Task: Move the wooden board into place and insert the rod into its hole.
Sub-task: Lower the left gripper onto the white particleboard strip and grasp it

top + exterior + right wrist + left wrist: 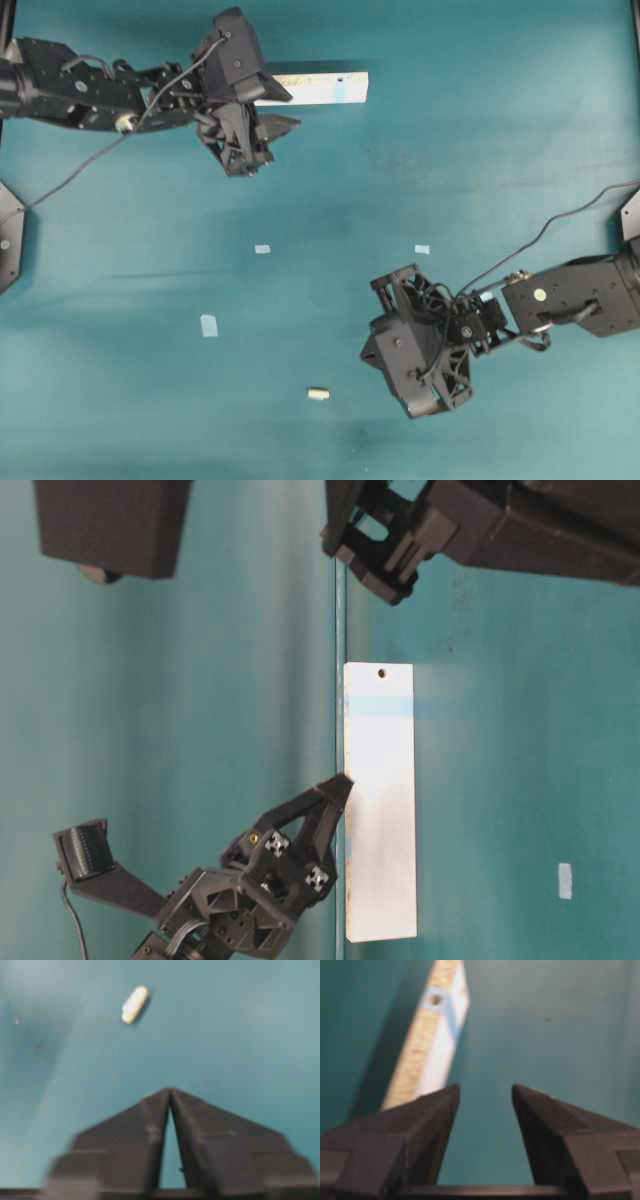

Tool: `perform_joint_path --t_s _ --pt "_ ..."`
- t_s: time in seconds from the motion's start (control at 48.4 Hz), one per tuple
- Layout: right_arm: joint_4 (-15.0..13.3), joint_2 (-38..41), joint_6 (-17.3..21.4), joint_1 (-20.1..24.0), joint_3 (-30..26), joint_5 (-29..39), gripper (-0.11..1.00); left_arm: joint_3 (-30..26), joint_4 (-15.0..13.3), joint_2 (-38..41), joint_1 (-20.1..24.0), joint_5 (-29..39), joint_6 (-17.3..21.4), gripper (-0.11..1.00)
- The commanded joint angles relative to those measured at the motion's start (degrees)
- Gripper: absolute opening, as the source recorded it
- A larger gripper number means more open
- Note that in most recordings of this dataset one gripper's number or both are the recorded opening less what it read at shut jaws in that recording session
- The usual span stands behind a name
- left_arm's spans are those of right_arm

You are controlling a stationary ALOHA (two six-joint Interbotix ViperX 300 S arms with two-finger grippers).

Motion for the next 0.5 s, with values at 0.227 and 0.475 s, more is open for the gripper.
perform_joint_path --t_s 0.227,0.475 --pt "-0.2 -1.6 0.4 0.2 -0.5 0.9 0.95 -2.9 0.3 -1.6 3.4 1.2 10.1 0.78" --pt "-0.2 -1.6 0.4 0.3 -0.5 0.9 0.95 -3.1 0.2 -0.4 5.2 1.4 10.3 0.87"
